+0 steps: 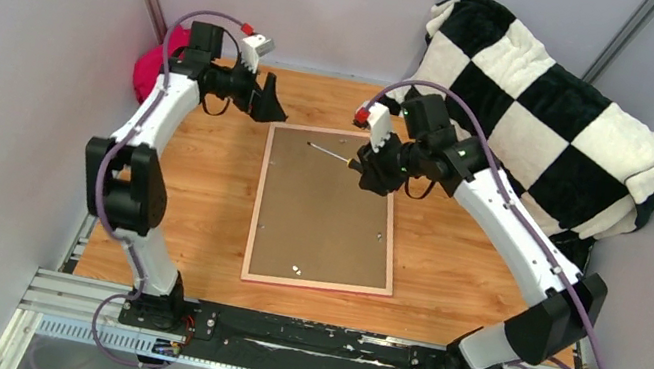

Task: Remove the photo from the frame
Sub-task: Adjust the screwdriver.

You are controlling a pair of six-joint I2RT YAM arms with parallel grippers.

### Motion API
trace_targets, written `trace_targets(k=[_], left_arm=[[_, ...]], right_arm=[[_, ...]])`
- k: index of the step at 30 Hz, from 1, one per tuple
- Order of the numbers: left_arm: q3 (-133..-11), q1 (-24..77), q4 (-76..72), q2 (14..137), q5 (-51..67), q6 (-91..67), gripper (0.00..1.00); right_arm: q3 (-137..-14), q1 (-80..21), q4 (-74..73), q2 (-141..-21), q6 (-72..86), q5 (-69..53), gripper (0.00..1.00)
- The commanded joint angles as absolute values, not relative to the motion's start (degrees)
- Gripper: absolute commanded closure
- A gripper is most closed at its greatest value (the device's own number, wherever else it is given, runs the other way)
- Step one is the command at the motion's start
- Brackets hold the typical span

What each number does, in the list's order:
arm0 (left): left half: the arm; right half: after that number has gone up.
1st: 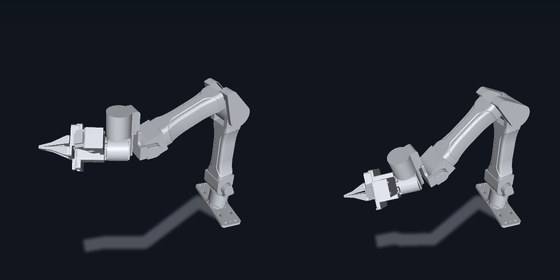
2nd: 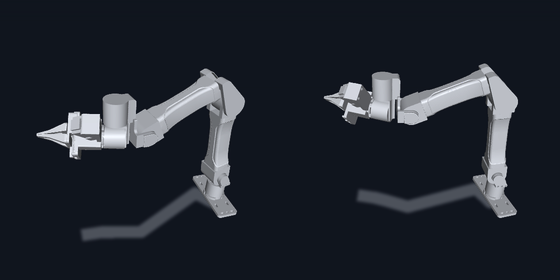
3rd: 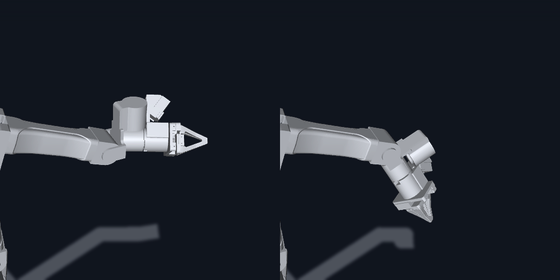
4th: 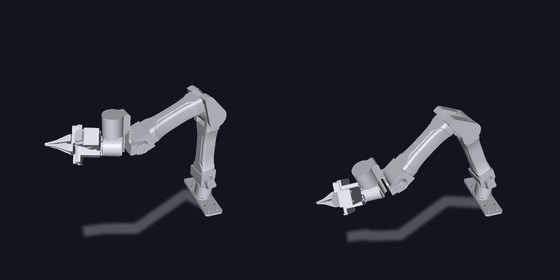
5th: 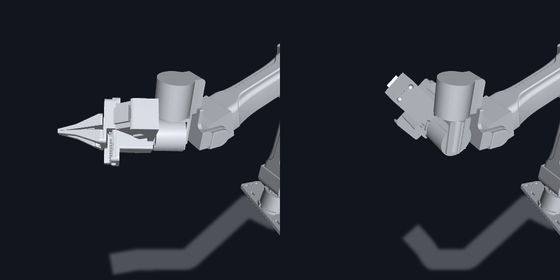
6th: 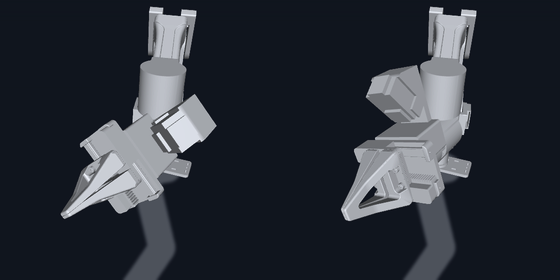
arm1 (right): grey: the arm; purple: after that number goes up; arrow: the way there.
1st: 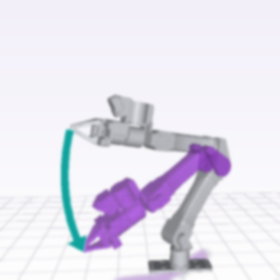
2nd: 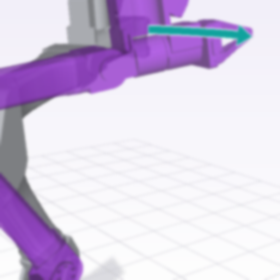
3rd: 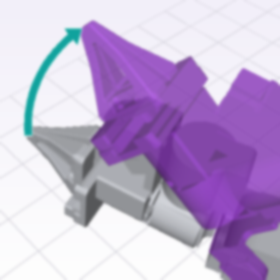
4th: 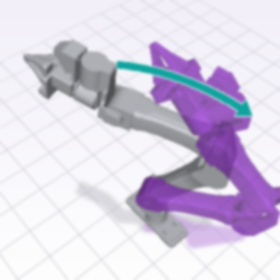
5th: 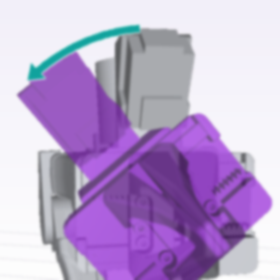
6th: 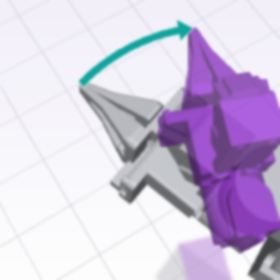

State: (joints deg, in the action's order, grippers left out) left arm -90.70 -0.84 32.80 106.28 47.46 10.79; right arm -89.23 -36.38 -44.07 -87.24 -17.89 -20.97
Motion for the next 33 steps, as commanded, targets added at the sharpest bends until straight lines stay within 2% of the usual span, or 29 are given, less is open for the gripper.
trace_targets(k=[1,7,15,22,33], left_arm=[[-86.34,7.3,36.77,92.72,53.23,23.8,0.0],[-83.24,18.44,39.91,85.49,58.43,29.46,0.0],[-82.51,31.22,42.17,86.78,58.87,31.68,0.02],[-85.08,33.81,42.19,91.95,64.42,28.32,0.12],[-87.32,35.77,42.23,92.94,66.8,25.68,0.37]], right_arm=[[-84.78,-34.94,-46.23,-82.63,-21.27,-35.07,1.0],[-81.33,-34.83,-46.79,-77.19,-24.86,-37.18,1.0],[-77.34,-34.1,-46.92,-71.9,-26.1,-39.86,1.0],[-76.32,-33.76,-45.99,-70.27,-26.47,-40.36,1.0],[-75.24,-32.89,-44.59,-71.36,-25.82,-39.99,1.0]])
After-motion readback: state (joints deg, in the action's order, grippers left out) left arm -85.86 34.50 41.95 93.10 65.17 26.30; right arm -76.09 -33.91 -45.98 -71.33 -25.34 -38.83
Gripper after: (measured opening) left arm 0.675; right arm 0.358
